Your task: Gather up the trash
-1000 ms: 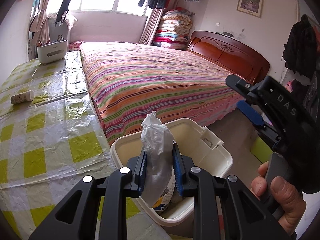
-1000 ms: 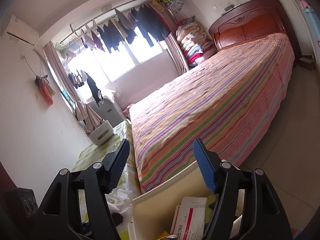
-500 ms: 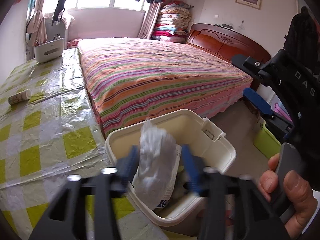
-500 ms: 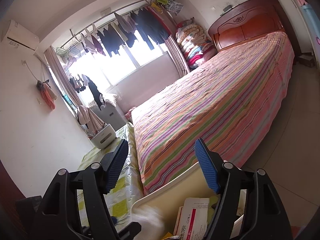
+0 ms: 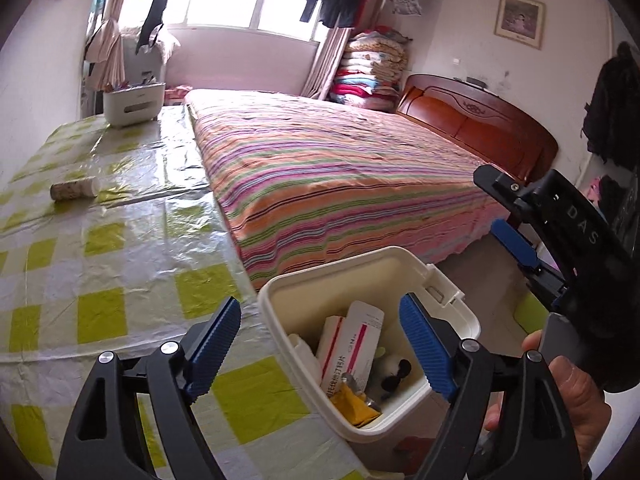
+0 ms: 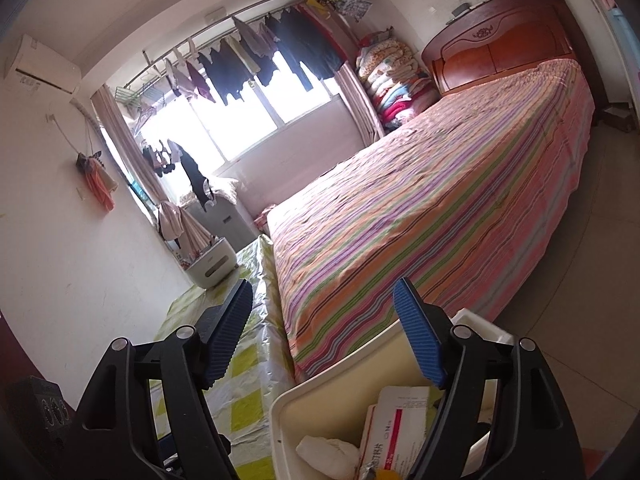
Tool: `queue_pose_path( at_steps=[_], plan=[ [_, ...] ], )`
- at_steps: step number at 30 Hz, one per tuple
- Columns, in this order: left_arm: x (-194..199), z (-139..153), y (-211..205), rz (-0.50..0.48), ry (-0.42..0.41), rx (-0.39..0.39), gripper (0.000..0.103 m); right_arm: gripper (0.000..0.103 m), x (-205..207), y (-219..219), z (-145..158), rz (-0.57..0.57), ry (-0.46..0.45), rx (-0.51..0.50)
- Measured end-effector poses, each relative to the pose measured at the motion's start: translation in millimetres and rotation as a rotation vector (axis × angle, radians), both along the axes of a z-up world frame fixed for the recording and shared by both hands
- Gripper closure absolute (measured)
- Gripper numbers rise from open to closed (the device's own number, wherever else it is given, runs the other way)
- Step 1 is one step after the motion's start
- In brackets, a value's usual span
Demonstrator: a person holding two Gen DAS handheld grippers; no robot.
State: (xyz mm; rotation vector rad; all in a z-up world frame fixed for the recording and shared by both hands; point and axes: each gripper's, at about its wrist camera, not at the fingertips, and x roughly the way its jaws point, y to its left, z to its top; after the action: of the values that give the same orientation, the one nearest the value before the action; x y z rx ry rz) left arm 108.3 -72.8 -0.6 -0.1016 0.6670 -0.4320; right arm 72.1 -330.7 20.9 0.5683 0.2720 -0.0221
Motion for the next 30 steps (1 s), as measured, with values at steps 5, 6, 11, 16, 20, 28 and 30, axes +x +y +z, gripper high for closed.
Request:
queue_pose_path(
  at_steps=[5,6,11,16,20,28,30],
  plan=[
    [0,-2,12,0.014,0.005,0.004,0.024,0.030,10,20,2,0.042,0.011,-0.020],
    [0,-1,15,0.018,0.003,0.006,0.024,0.030,11,24,2,0.051,0.013,-0.023],
    [-3,5,30,0.045,-0.018,0.008,0.024,0.030,19,49,3,0.106,0.021,-0.040],
    [-6,9,51,0.082,-0.031,0.017,0.024,0.029,24,72,4,0.153,0.025,-0.050],
    [-9,12,72,0.119,-0.045,0.038,0.024,0.029,25,90,5,0.186,0.028,-0.059],
    [-15,21,125,0.226,-0.076,0.099,0.024,0.028,29,126,6,0.261,0.034,-0.071],
    [-17,21,141,0.260,-0.084,0.110,0.024,0.028,31,136,6,0.281,0.037,-0.076]
  ],
)
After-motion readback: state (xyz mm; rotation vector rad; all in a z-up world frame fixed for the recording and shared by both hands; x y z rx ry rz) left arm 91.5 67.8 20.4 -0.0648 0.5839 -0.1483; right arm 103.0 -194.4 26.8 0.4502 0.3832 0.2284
